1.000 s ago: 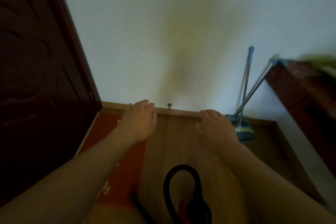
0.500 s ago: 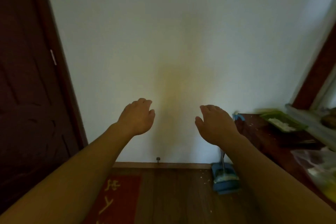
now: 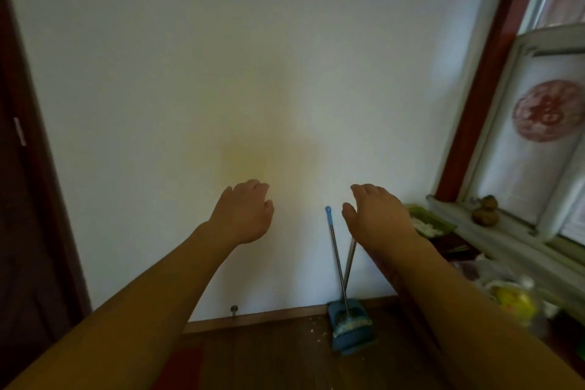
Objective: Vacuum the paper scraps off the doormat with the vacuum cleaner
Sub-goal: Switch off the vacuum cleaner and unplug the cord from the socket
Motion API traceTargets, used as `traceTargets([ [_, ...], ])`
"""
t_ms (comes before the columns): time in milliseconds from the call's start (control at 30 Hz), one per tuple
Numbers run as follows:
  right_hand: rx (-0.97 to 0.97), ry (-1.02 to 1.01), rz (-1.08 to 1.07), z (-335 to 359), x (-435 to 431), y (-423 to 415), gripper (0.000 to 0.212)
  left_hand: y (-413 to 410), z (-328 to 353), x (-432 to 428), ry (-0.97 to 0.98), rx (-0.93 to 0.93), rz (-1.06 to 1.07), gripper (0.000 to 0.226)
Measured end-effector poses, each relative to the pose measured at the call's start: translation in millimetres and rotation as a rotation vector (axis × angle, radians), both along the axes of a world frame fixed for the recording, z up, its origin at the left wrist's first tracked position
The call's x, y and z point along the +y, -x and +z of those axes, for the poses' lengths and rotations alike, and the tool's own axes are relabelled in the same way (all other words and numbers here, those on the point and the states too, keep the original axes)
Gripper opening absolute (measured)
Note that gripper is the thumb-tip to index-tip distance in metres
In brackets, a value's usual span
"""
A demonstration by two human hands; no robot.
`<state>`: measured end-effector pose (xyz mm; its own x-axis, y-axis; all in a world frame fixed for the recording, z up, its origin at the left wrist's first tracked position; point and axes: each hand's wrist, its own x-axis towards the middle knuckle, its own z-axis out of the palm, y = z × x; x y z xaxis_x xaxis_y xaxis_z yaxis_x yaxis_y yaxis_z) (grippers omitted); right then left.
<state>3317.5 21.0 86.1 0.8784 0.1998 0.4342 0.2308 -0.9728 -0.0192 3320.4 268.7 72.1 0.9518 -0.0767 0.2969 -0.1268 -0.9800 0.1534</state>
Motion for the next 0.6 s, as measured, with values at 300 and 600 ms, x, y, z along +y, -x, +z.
traceTargets([
  [300, 0.05, -0.058, -0.385, 3.4, -36.3, 92.2, 0.042, 4.0, 1.0, -56.9, 0.06, 0.027, -0.393, 0.05],
  [600, 0.022, -0.075, -0.831, -9.5, -110.5, 275.8, 0.039, 91.7, -11.0, -196.1, 0.075, 0.056, -0.864, 0.046],
])
